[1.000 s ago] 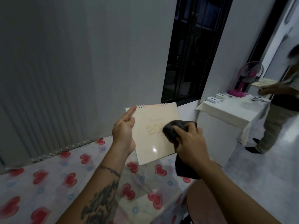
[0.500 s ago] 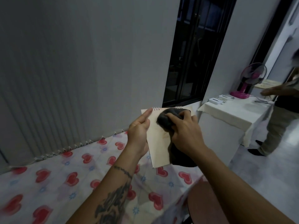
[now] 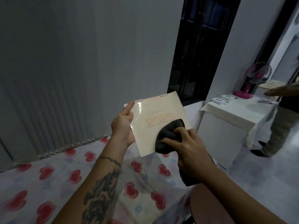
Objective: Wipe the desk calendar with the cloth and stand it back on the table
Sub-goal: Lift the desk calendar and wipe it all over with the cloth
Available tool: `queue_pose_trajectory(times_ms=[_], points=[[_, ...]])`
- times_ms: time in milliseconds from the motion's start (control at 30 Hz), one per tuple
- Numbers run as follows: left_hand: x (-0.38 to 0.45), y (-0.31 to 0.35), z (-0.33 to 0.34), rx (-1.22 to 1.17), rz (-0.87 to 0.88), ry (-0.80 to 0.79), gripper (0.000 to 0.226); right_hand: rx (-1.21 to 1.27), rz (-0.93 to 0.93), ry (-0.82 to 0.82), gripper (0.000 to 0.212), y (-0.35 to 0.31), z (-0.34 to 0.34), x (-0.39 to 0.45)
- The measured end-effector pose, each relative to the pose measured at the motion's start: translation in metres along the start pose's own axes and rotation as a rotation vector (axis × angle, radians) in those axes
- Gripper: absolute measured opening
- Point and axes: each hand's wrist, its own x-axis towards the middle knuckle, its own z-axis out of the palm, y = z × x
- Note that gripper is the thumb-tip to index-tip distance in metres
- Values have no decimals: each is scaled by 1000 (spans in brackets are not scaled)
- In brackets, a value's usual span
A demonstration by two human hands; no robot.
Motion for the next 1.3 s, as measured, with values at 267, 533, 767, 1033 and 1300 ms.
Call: queue_pose_trajectory(times_ms=[267, 533, 767, 1033, 1300], points=[[2, -4, -6, -12, 10, 36, 38, 11, 405, 69, 59, 12, 7, 8], [-4, -22, 5, -12, -41, 38, 40, 198, 164, 56, 53, -24, 21, 3], [-2, -11, -6, 2, -7, 61, 43, 166, 407, 45, 53, 16, 25, -6], [-9, -26, 10, 113, -6, -25, 50, 200, 145, 26, 48, -34, 29, -8], [-17, -29, 15, 195, -62, -204, 47, 142, 154, 88, 48, -21, 13, 25]])
